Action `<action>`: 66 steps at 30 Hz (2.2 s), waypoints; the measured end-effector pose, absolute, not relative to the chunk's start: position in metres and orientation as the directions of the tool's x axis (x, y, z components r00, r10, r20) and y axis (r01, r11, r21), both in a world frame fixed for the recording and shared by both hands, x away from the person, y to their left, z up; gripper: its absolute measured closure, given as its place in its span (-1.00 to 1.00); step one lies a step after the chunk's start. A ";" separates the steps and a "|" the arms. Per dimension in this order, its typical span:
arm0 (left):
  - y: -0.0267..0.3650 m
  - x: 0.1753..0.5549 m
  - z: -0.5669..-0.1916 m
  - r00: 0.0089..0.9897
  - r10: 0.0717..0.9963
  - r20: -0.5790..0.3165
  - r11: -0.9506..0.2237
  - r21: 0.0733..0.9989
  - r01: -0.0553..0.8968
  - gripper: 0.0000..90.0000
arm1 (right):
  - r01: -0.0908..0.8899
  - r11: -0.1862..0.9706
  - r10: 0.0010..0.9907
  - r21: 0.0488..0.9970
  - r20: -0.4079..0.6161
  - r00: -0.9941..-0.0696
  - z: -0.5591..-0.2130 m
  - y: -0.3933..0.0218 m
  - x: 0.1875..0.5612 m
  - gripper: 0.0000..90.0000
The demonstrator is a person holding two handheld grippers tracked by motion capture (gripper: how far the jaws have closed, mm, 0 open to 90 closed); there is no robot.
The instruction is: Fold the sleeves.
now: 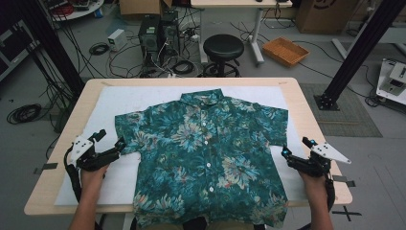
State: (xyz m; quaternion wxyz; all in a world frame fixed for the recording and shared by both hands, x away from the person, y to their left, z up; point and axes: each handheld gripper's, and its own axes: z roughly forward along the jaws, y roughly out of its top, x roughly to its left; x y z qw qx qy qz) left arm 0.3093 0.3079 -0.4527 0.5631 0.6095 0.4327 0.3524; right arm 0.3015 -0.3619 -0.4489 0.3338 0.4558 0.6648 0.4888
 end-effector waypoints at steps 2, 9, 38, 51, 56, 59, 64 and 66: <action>0.308 0.309 -0.453 0.375 0.925 -0.059 0.009 0.991 0.133 -0.59 | 0.280 0.107 0.932 0.954 0.002 -0.362 -0.449 -0.362 0.302 -0.68; 0.308 0.310 -0.452 0.370 0.927 -0.059 0.008 0.990 0.140 -0.59 | 0.281 0.105 0.932 0.954 0.004 -0.362 -0.449 -0.362 0.302 -0.68; 0.307 0.314 -0.451 0.339 0.937 -0.083 0.017 0.981 0.191 -0.59 | 0.421 0.085 0.951 0.903 0.053 -0.304 -0.428 -0.356 0.329 -0.45; 0.306 0.316 -0.451 0.336 0.939 -0.072 0.002 0.979 0.204 -0.59 | 0.660 0.073 0.990 0.748 0.024 -0.138 -0.429 -0.350 0.404 -0.14; 0.306 0.316 -0.451 0.338 0.938 -0.078 0.005 0.978 0.211 -0.59 | 0.691 0.043 0.994 0.721 0.037 -0.100 -0.439 -0.353 0.416 0.06; 0.306 0.317 -0.451 0.340 0.937 -0.082 0.006 0.976 0.219 -0.59 | 0.693 0.070 0.993 0.718 0.019 -0.120 -0.442 -0.350 0.419 0.19; 0.306 0.318 -0.451 0.339 0.937 -0.079 0.000 0.974 0.226 -0.59 | 0.693 0.124 0.986 0.710 -0.010 -0.166 -0.445 -0.342 0.421 0.55; 0.305 0.318 -0.451 0.340 0.937 -0.076 -0.004 0.974 0.228 -0.59 | 0.698 0.118 0.985 0.706 0.007 -0.174 -0.444 -0.342 0.422 0.71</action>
